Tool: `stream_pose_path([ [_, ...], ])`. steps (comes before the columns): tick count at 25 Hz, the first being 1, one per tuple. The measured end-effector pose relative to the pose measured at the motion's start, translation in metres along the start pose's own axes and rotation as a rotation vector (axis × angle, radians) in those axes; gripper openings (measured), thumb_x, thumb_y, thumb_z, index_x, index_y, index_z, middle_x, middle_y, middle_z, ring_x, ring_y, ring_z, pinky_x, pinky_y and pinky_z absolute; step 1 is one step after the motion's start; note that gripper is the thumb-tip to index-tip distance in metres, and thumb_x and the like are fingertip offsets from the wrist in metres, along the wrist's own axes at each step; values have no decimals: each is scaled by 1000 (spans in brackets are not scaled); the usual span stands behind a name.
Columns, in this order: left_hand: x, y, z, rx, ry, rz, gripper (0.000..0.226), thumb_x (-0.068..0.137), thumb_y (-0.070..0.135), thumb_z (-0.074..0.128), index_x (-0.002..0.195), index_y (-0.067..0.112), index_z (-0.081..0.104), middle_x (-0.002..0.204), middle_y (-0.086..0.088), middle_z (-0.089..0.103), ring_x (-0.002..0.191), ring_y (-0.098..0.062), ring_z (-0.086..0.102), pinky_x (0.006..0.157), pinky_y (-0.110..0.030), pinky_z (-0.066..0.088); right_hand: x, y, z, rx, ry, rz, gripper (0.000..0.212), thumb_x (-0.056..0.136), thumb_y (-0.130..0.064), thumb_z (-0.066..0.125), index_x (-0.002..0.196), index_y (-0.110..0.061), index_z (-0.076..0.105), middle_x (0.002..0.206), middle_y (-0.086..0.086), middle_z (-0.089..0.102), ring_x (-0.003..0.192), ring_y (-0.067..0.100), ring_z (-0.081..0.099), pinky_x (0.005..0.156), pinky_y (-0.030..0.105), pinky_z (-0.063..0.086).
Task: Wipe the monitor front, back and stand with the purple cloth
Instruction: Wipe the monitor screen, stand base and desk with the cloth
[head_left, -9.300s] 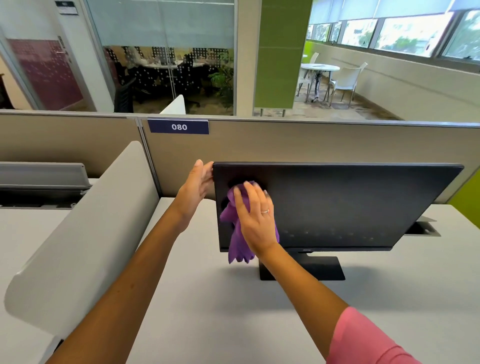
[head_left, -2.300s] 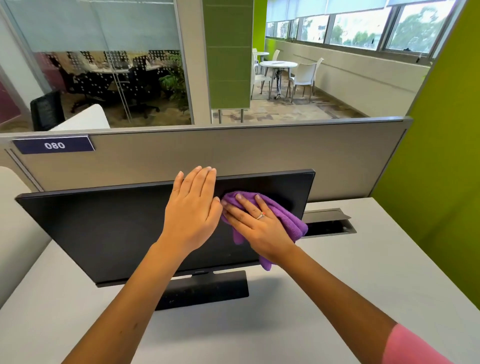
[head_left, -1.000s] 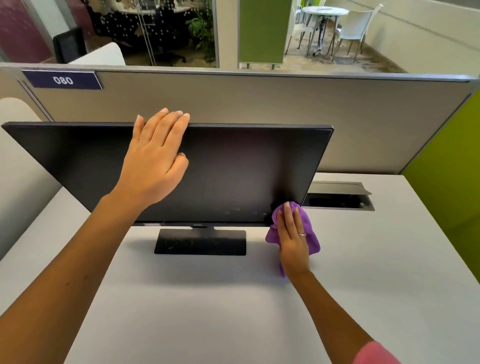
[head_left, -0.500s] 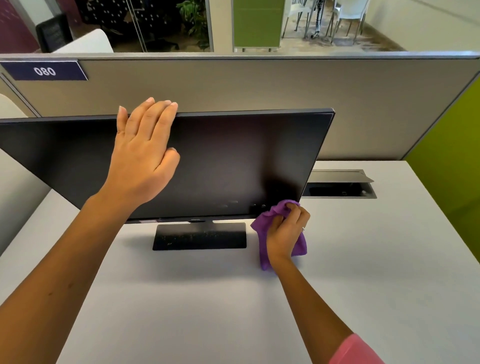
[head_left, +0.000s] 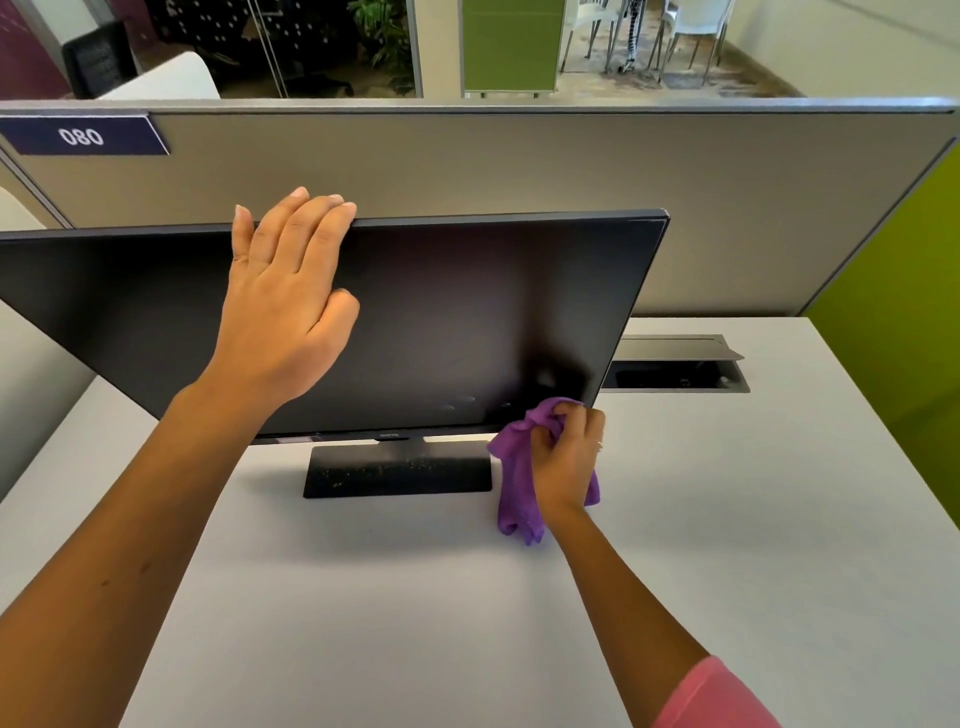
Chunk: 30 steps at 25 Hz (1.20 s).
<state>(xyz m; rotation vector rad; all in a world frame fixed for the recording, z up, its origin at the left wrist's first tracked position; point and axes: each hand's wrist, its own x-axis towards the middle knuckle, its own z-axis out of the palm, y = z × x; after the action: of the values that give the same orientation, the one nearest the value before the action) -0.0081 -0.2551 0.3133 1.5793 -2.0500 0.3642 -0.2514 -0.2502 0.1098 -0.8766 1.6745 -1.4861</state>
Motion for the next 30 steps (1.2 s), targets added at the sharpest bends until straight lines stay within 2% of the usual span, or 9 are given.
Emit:
stream_pose_path([
  [2, 0, 1, -1, -6, 0, -1, 61, 83, 20, 33, 144, 14, 34, 151, -2, 32, 145, -18, 14, 117, -43, -6, 7, -1, -7, -40, 92, -28, 5, 97, -14, 47, 101, -15, 50, 82, -11, 44, 80, 8, 47, 61, 9, 43],
  [5, 1, 3, 0, -10, 3, -2, 61, 83, 21, 32, 143, 13, 34, 151, -3, 32, 145, -19, 15, 117, -44, -5, 12, -1, -7, -107, 159, -75, 11, 100, -17, 43, 91, -22, 48, 76, -10, 48, 70, 8, 51, 54, 6, 42],
  [8, 0, 2, 0, -8, 5, -3, 61, 83, 22, 32, 143, 13, 35, 151, -3, 33, 145, -20, 15, 117, -44, -5, 10, 1, -1, -272, 169, -116, 7, 99, -13, 44, 101, -12, 51, 80, -14, 48, 75, -3, 54, 57, 4, 42],
  [10, 0, 2, 0, -7, 1, 3, 62, 82, 24, 30, 143, 13, 35, 151, -3, 33, 145, -20, 16, 117, -44, -5, 4, 4, 10, -334, 169, -163, 8, 99, -17, 46, 104, -17, 51, 86, -11, 52, 84, 2, 56, 65, 9, 47],
  [12, 0, 0, -1, -3, -3, 10, 64, 82, 24, 30, 145, 13, 33, 152, -3, 32, 145, -20, 15, 117, -44, -6, -9, 4, 24, -306, 88, -195, 9, 95, -21, 53, 103, -21, 52, 97, -4, 53, 90, 14, 57, 75, 22, 50],
  [16, -2, -3, -2, 11, -19, 34, 65, 83, 22, 31, 148, 14, 27, 154, -1, 27, 145, -19, 12, 117, -43, -5, -40, 4, 65, -413, -34, -354, 25, 83, -11, 66, 104, -4, 55, 109, 12, 48, 93, 25, 53, 75, 22, 41],
  [24, -5, -26, -10, 53, -28, 167, 63, 88, 23, 34, 149, 13, 25, 155, -3, 27, 145, -21, 16, 119, -41, 4, -79, 0, 118, -419, -119, -316, 23, 89, -16, 62, 110, -12, 56, 117, 7, 49, 104, 20, 52, 78, 21, 47],
  [28, -18, -67, -16, 93, 47, 137, 56, 92, 22, 39, 146, 12, 32, 151, -7, 34, 143, -24, 23, 119, -44, 9, -69, -6, 105, -395, 56, -335, 23, 86, -10, 63, 107, -7, 56, 110, 6, 47, 97, 23, 53, 79, 26, 45],
  [30, -27, -90, -19, 100, 92, 104, 55, 93, 23, 41, 145, 10, 34, 149, -10, 36, 142, -26, 24, 118, -47, 10, -61, -17, 97, -324, 199, -295, 25, 86, -5, 61, 110, -5, 56, 110, 9, 47, 94, 16, 51, 81, 18, 40],
])
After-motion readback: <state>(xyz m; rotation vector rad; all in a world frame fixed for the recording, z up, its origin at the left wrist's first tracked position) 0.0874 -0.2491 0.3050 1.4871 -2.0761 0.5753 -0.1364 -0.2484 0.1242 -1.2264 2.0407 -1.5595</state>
